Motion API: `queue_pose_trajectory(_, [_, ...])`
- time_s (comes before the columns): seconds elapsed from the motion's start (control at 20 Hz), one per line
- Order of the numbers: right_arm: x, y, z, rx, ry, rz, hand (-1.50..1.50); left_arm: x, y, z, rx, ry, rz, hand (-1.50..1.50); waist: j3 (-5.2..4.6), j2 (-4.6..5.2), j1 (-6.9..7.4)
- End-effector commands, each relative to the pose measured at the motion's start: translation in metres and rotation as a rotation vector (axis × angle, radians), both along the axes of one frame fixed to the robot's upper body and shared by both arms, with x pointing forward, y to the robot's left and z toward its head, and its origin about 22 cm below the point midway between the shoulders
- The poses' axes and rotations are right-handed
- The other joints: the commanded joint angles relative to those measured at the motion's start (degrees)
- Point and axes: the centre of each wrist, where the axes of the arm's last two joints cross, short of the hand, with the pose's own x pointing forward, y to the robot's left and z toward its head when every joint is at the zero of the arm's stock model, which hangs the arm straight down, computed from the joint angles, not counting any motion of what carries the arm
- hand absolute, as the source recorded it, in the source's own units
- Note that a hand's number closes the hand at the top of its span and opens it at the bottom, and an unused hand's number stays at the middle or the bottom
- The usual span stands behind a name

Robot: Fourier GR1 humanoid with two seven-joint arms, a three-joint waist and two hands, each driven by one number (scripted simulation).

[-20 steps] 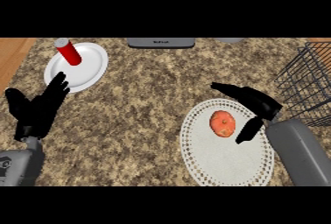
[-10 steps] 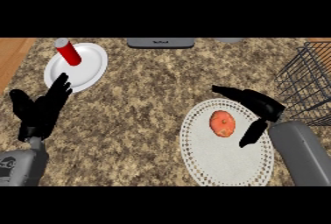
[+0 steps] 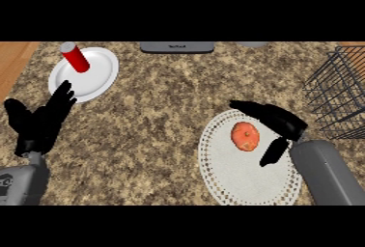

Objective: Pick the squash from the placemat and place it in the basket

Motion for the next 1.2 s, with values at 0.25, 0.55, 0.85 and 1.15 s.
queue_pose_trajectory(0.25, [-0.014, 0.015, -0.029, -0.075, -0.061, 0.032, 1.5, 0.007, -0.005, -0.004, 0.014, 0.005, 0.018, 0.0, 0.01, 0.01, -0.03])
queue_pose_trajectory(0.55, [-0.017, 0.031, -0.023, -0.12, -0.08, 0.066, 1.5, -0.005, 0.005, -0.002, 0.013, 0.021, -0.001, 0.0, 0.0, -0.05, -0.04])
queue_pose_trajectory(0.85, [-0.021, 0.033, -0.042, -0.143, -0.087, 0.101, 1.5, 0.014, -0.009, 0.009, 0.005, -0.006, -0.001, 0.0, 0.0, -0.02, -0.25])
queue_pose_trajectory(1.15, [-0.127, -0.015, -0.068, -0.165, -0.01, 0.021, 1.5, -0.015, 0.024, -0.012, 0.004, 0.029, 0.112, 0.0, -0.22, -1.39, -5.57])
